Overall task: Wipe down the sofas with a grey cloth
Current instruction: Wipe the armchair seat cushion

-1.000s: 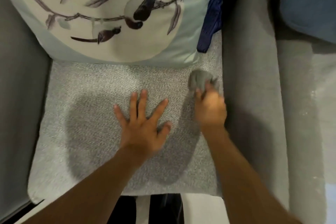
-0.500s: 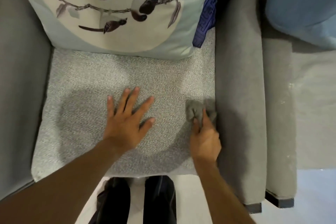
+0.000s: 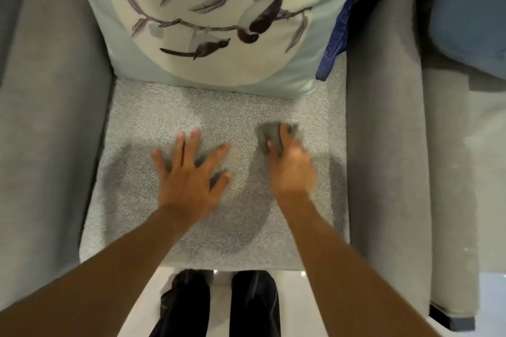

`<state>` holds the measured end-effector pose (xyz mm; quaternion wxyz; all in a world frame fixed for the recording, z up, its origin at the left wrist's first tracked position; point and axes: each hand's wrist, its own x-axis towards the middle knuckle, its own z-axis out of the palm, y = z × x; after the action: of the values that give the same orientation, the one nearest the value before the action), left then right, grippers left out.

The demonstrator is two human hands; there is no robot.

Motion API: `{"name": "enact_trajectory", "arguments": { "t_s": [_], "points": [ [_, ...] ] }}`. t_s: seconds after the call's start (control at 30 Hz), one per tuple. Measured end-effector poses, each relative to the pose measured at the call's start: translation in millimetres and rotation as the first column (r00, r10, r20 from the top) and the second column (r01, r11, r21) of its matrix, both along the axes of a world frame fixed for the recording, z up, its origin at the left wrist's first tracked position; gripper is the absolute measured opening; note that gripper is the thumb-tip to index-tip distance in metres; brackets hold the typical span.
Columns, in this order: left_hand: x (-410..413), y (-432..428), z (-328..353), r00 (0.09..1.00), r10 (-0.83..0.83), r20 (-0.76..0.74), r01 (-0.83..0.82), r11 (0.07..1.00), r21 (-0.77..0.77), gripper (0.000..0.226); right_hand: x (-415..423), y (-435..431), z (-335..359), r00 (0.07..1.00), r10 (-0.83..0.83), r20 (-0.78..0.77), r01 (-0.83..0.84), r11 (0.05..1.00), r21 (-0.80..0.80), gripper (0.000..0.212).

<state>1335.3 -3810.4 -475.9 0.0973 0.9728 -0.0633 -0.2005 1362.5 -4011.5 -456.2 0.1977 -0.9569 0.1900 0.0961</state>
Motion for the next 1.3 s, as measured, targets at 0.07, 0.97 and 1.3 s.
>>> {"name": "enact_trajectory", "arguments": {
  "t_s": [0.07, 0.97, 1.3],
  "points": [
    [6, 13, 0, 0.997, 0.059, -0.042, -0.057, 0.997, 0.053, 0.065, 20, 8, -4, 0.996, -0.092, -0.015, 0.093, 0.995, 0.031, 0.039],
    [-17, 67, 1, 0.989, 0.143, -0.036, -0.145, 0.988, -0.054, 0.073, -107, 47, 21, 0.946, 0.325, 0.014, -0.325, 0.94, 0.101, 0.04],
    [-36, 91, -4, 0.968, 0.244, -0.056, -0.249, 0.962, -0.113, 0.073, -50, 97, 7, 0.973, 0.207, 0.103, -0.223, 0.958, 0.181, 0.036]
  ]
}}
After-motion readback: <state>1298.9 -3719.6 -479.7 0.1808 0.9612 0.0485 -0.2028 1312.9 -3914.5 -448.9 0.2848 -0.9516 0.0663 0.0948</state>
